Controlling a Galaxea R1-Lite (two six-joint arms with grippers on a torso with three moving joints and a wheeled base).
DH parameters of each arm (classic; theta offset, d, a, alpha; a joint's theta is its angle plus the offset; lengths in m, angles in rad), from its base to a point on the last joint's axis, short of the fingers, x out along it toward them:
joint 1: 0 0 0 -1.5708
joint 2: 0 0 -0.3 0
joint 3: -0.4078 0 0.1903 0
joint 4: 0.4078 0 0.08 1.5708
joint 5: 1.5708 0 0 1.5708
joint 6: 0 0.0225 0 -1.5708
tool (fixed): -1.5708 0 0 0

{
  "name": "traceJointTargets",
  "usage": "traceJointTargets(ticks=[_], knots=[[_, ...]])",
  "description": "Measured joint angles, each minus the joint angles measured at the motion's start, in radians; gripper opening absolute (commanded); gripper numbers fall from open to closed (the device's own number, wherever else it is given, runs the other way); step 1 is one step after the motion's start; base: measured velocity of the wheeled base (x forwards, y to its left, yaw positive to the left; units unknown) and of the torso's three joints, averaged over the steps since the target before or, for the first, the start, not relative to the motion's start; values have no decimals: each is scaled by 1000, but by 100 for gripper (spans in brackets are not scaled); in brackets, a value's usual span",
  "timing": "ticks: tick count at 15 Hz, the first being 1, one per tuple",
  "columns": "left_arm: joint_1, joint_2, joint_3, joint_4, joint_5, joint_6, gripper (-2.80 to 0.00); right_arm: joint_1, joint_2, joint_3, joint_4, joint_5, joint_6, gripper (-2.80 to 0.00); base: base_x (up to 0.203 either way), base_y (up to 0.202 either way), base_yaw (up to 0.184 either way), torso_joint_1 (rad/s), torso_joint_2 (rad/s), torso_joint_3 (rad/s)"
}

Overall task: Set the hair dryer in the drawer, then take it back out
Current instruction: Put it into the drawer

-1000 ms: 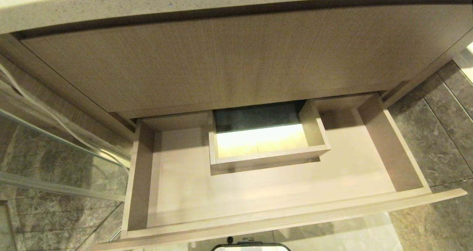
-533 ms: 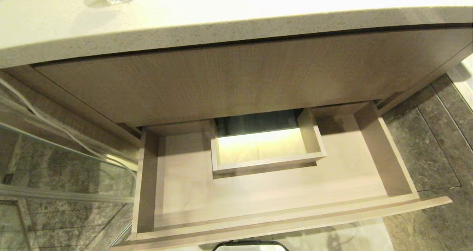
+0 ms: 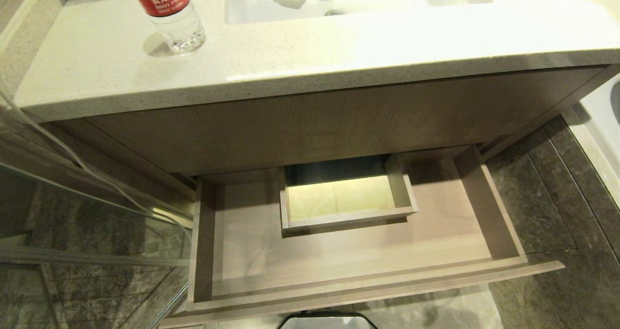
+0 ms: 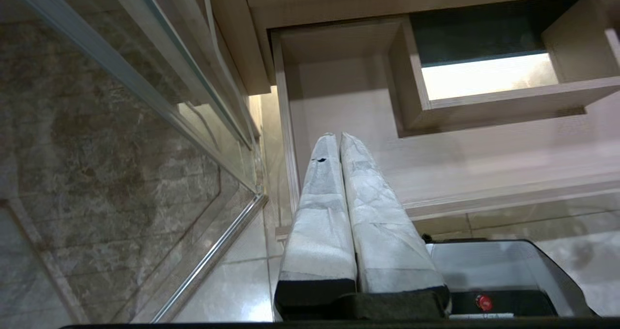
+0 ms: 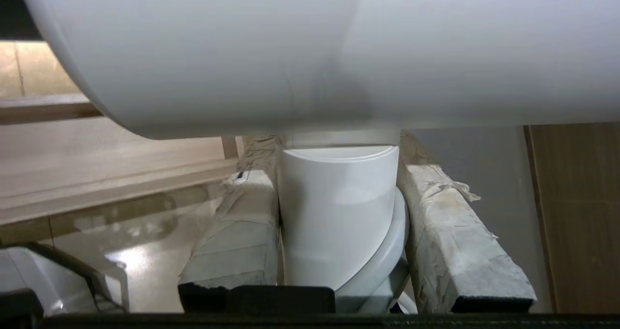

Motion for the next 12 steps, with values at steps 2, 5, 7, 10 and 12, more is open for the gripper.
traceJointTargets(ticks=[2, 5, 7, 10, 12], knots=[[0, 0, 0, 0, 0, 0, -280, -6, 16, 3, 7, -1, 2, -280, 0, 0, 0, 38, -64, -30], [1, 0, 1, 0, 0, 0, -280, -14, 50, 2, -2, 0, 0, -280, 0, 0, 0, 0, 0, 0], [1, 0, 1, 0, 0, 0, -280, -16, 60, -3, -1, 2, 1, -280, 0, 0, 0, 21, -1, 12], [1, 0, 0, 0, 0, 0, -280, -18, 56, -16, -18, 7, -4, -280, 0, 0, 0, 214, -1, 204], [1, 0, 0, 0, 0, 0, -280, -20, 56, -20, -54, 4, -4, -280, 0, 0, 0, 299, -9, 266]])
